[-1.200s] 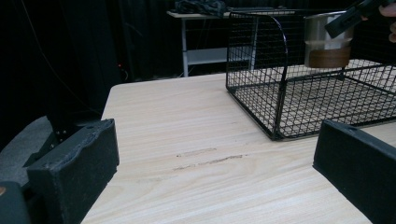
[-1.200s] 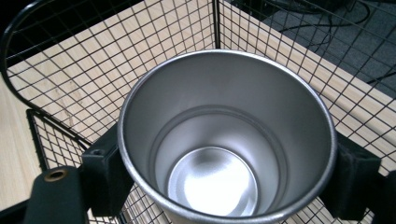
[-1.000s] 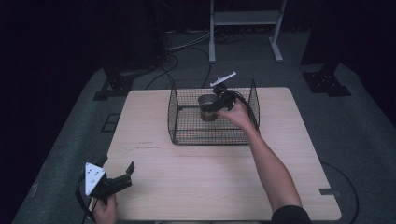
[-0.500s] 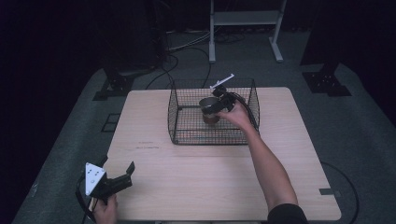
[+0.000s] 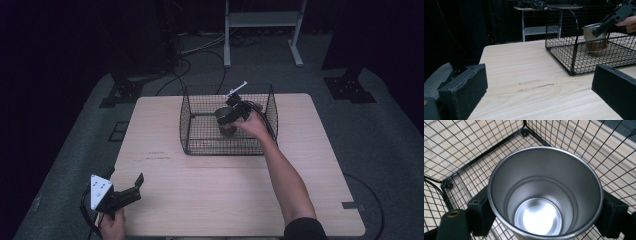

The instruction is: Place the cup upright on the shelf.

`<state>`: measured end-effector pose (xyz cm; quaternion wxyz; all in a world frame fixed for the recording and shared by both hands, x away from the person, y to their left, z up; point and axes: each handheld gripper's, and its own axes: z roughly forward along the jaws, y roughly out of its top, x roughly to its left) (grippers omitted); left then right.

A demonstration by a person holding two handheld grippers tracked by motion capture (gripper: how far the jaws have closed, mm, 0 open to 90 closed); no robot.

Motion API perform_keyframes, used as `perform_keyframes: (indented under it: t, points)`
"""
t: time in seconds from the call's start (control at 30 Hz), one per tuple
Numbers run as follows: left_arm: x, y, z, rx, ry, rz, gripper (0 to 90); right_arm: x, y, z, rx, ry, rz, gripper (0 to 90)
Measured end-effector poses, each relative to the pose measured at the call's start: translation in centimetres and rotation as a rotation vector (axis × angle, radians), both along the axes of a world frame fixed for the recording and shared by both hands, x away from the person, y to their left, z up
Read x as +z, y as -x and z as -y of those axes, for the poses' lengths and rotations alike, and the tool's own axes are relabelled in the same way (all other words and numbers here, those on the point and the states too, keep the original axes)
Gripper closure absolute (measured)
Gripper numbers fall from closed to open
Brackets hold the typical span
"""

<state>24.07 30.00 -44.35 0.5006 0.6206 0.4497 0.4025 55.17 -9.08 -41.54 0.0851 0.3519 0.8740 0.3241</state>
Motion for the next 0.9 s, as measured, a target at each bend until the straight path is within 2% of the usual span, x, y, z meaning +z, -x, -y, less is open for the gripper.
perform_keyframes:
  t: [0.13,0.33,0.9]
  points:
    - [-0.01,0.02,-0.10,0.003,0.004,0.000,0.0,-0.11,0.02,-0.17,0.007,0.033,0.001,17.4]
    - [0.00,0.01,-0.08,0.003,0.001,0.001,0.0,-0.34,-0.11,-0.27,0.010,0.049,-0.007,17.3]
    - [0.08,0.02,-0.06,0.004,0.004,0.005,0.0,0.19,0.13,-0.23,0.019,0.040,-0.014,13.1]
